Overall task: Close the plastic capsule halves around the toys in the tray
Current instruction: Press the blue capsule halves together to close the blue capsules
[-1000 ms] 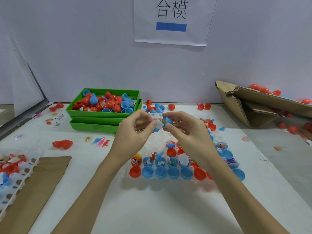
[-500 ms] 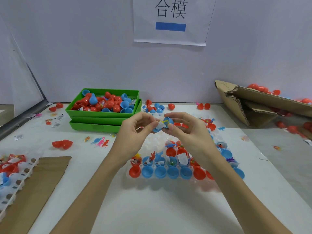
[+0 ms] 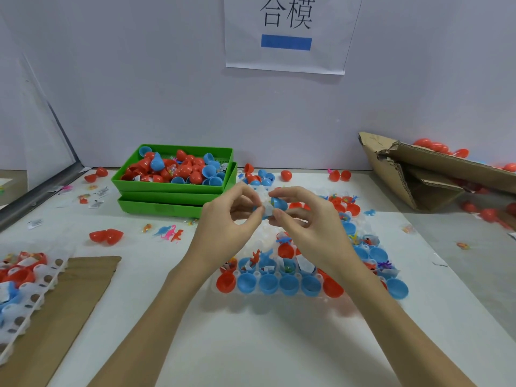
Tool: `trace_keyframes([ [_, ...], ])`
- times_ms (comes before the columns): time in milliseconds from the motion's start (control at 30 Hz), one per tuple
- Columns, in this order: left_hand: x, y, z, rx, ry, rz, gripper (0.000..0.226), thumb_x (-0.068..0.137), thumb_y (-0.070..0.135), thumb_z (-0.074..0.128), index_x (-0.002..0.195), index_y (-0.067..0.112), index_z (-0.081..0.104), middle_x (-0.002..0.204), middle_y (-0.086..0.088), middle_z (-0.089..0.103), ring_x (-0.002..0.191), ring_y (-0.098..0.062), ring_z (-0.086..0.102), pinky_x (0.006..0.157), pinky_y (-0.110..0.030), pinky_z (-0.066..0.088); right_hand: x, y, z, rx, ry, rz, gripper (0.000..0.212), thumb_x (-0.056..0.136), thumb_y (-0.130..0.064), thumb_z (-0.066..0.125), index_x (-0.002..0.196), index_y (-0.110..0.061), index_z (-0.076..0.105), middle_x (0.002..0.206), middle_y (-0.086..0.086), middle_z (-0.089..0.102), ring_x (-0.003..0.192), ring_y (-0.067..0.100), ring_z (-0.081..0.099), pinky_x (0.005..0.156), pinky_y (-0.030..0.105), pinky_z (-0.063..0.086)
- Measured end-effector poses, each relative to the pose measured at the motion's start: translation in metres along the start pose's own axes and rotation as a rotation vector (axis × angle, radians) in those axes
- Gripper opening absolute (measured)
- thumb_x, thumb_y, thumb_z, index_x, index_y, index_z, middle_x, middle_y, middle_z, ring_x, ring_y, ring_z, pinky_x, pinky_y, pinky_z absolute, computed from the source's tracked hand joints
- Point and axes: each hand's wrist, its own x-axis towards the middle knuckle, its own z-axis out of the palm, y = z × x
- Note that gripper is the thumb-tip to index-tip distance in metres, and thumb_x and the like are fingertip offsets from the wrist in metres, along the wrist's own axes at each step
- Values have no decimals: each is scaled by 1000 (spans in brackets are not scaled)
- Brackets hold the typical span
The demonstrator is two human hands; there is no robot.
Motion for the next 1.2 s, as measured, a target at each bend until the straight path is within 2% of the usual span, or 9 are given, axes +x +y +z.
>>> trace_keyframes([
  [233,-2,0,-1,147,36,167,4,89,11,79,93,10,76,93,5,78,84,-4,75,79,-24,63,0,1,0,-55,-20,-12,30,96,-12,70,124,-21,69,123,-5,66,92,6,74,81,21,60],
  [300,-2,2,0,167,34,182,9,89,10,78,95,13,72,89,7,75,83,-4,73,79,-23,62,0,1,0,-103,-17,-27,30,95,-12,70,123,-25,69,121,-6,64,95,6,73,83,20,60],
  [433,-3,3,3,57,4,77,30,91,12,78,109,25,59,95,13,74,90,-1,73,82,-14,58,-1,2,3,-181,-5,-62,32,96,-12,69,124,-26,69,118,-9,62,96,4,71,82,15,58],
  [500,-3,3,2,-21,-27,55,26,93,14,77,115,24,66,103,16,74,97,-1,72,87,-17,58,0,2,1,-153,13,-70,31,96,-12,69,124,-25,68,118,-9,65,94,3,72,79,17,59],
  [600,-4,6,1,-39,-89,59,40,89,18,82,127,19,68,119,13,73,107,-1,70,93,-17,56,2,1,-2,-78,56,-53,29,95,-16,71,124,-23,68,114,-11,70,93,0,72,76,15,57],
  [733,-4,8,2,-31,-48,78,37,92,15,78,128,17,70,123,10,72,109,-2,70,97,-22,57,3,-3,-7,179,50,72,26,94,-24,73,119,-19,72,104,-8,77,93,9,76,83,24,61],
  [800,-3,8,2,-66,-39,53,40,94,13,76,133,18,69,128,7,71,114,-3,69,99,-25,57,3,-3,-8,230,37,86,24,95,-23,71,118,-17,73,102,-7,78,92,12,76,82,22,60],
  [1033,-6,9,5,-147,-62,47,47,97,7,70,143,15,62,139,2,67,127,-8,63,109,-35,53,2,-3,-5,229,44,81,22,95,-22,71,117,-20,73,101,-11,78,93,10,76,79,18,58],
  [1200,-6,9,7,-224,-45,44,42,99,2,66,138,19,65,135,5,69,127,-7,64,105,-28,54,2,-3,-4,190,68,44,20,94,-20,72,114,-20,73,97,-12,78,90,9,76,78,17,58],
])
